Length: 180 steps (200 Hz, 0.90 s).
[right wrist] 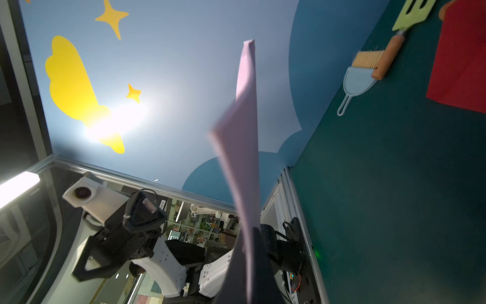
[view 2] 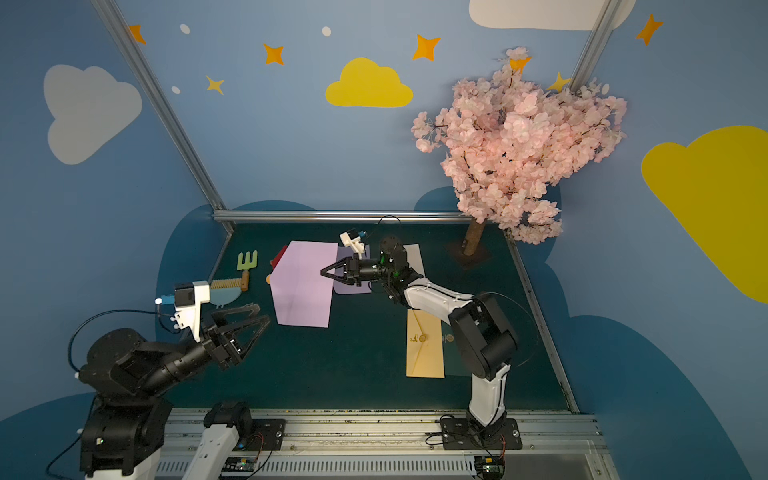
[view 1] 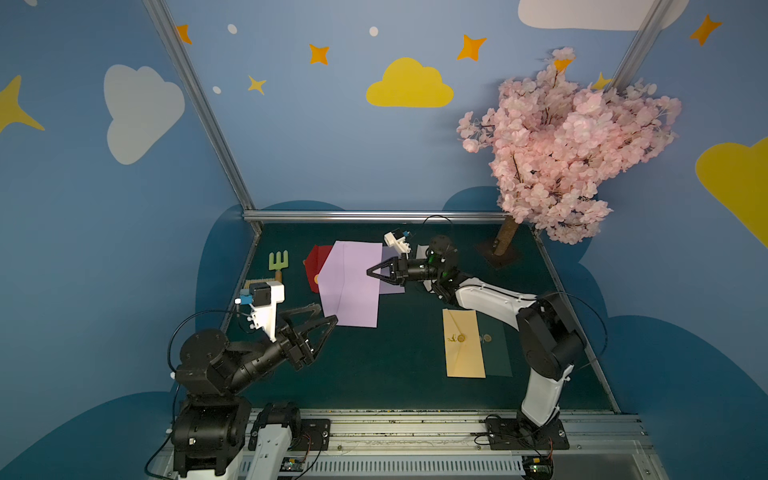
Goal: Open the envelope
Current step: Place the envelope at the center of the board.
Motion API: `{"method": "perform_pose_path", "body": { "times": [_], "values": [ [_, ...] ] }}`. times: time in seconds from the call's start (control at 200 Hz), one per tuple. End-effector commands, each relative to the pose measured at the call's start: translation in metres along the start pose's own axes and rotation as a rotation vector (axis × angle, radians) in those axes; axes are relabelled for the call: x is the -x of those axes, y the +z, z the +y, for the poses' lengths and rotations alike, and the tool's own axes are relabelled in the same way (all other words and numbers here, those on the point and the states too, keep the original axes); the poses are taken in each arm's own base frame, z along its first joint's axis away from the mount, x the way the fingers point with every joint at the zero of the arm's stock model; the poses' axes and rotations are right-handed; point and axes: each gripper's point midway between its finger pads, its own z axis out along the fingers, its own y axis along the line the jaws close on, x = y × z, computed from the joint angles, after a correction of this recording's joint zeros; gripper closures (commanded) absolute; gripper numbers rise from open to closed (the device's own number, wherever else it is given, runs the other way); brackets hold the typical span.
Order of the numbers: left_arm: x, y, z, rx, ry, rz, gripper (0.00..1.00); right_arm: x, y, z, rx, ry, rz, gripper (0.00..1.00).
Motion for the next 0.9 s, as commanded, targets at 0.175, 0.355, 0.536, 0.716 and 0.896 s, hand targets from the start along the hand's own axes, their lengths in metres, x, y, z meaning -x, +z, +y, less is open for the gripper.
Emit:
{"method": "perform_pose_path", "body": {
  "times": [0.175, 0.355, 0.536, 0.716, 0.896],
  "values": [
    [-0.008, -0.010, -0.014, -0.020, 0.011, 0.011, 0.30, -0.010, 0.076, -0.035, 0.037, 0.066, 0.001, 1.00],
    [-0.015, -0.011, -0.016, -0.037, 0.000, 0.021, 0.31, -0.031, 0.107, -0.083, -0.070, 0.109, 0.011, 1.00],
    [-0.021, -0.013, -0.016, -0.039, -0.004, 0.025, 0.31, -0.050, 0.124, -0.131, -0.182, 0.177, -0.006, 1.00],
    [-0.025, -0.015, -0.017, -0.044, -0.006, 0.032, 0.31, -0.065, 0.138, -0.163, -0.235, 0.222, 0.002, 1.00],
    [-0.028, -0.017, -0.019, -0.043, 0.000, 0.039, 0.31, -0.071, 0.140, -0.186, -0.262, 0.256, 0.000, 1.00]
  ]
}}
